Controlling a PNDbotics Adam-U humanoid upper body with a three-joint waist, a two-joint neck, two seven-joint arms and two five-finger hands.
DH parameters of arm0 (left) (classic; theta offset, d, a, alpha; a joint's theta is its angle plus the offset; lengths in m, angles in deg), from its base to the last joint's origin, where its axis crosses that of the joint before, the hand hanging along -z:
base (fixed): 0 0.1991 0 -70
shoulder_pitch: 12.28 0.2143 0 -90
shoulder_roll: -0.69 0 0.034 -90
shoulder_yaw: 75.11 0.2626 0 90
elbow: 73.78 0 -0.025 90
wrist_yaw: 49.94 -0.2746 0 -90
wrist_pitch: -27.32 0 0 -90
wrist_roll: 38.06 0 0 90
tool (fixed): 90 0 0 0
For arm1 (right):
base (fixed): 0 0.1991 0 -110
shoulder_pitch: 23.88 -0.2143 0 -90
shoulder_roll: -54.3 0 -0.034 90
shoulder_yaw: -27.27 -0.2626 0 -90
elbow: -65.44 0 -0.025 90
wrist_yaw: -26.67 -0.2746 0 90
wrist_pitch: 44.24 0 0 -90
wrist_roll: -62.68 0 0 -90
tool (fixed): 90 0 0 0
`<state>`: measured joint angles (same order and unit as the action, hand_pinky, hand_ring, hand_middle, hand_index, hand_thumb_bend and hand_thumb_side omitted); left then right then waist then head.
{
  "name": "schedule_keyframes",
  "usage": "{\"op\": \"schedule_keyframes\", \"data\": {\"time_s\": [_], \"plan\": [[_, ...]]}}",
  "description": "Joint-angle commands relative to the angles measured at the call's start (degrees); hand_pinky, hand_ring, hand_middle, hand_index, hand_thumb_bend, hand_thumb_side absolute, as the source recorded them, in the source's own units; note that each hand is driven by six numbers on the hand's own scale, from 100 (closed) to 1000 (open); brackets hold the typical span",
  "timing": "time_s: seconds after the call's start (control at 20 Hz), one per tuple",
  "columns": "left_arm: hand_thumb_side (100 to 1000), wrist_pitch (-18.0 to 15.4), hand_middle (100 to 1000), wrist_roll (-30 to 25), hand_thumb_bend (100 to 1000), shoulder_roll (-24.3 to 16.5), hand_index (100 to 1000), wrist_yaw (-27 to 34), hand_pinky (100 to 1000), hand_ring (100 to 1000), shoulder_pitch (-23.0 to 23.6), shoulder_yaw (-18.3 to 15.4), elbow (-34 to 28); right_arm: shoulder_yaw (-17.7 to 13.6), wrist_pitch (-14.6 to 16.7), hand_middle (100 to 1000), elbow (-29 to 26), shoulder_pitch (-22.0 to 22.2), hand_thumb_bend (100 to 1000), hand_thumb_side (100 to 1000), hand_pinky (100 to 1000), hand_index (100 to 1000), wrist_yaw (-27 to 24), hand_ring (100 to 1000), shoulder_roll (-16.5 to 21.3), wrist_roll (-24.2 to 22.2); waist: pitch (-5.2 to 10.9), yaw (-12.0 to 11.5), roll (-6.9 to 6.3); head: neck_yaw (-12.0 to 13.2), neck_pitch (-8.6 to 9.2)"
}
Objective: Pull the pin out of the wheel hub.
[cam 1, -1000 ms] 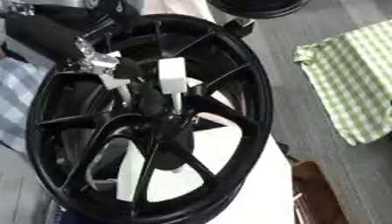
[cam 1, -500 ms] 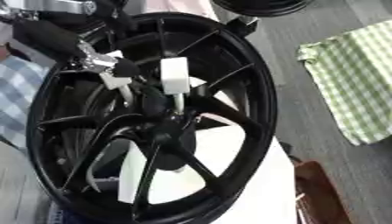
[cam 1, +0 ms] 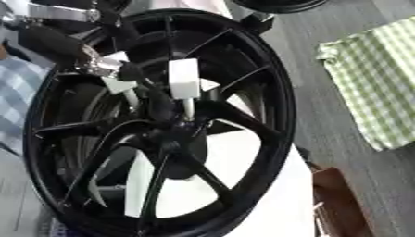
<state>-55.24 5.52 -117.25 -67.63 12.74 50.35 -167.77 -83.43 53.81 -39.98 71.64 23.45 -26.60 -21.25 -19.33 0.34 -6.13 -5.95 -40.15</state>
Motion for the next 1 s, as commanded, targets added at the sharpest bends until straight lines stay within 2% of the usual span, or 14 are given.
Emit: {"op": "schedule_keyframes", "data": {"time_s": [0.05,0.7,0.9,1.0], "plan": [[925,-1.1,792,-0.8,555,-1.9,938,-0.4,959,899,-0.5,-1.0,0.0,-0.2,0.0,729,-0.5,-0.3,675,257,683,857,0.3,775,1.0,0.1,0.87,0.1,0.30,0.2,0.65],[839,-2.5,768,-1.1,538,-2.1,909,-2.7,934,875,0.5,-1.7,2.2,-0.2,-0.1,729,-0.4,-0.3,674,257,683,856,0.2,775,0.8,0.1,0.83,0.1,0.38,0.6,0.74],[825,-2.5,730,-0.8,509,-2.0,895,-3.3,902,840,0.7,-1.7,3.4,-0.2,-0.1,729,-0.4,-0.4,674,258,684,856,0.3,776,0.7,0.1,0.76,0.1,0.37,0.6,0.76],[824,-2.5,671,-0.7,479,-1.8,878,-3.1,876,804,0.7,-1.7,3.6,-0.2,-0.1,729,-0.4,-0.4,674,258,684,856,0.3,776,0.7,0.1,0.75,0.1,0.38,0.6,0.73]]}}
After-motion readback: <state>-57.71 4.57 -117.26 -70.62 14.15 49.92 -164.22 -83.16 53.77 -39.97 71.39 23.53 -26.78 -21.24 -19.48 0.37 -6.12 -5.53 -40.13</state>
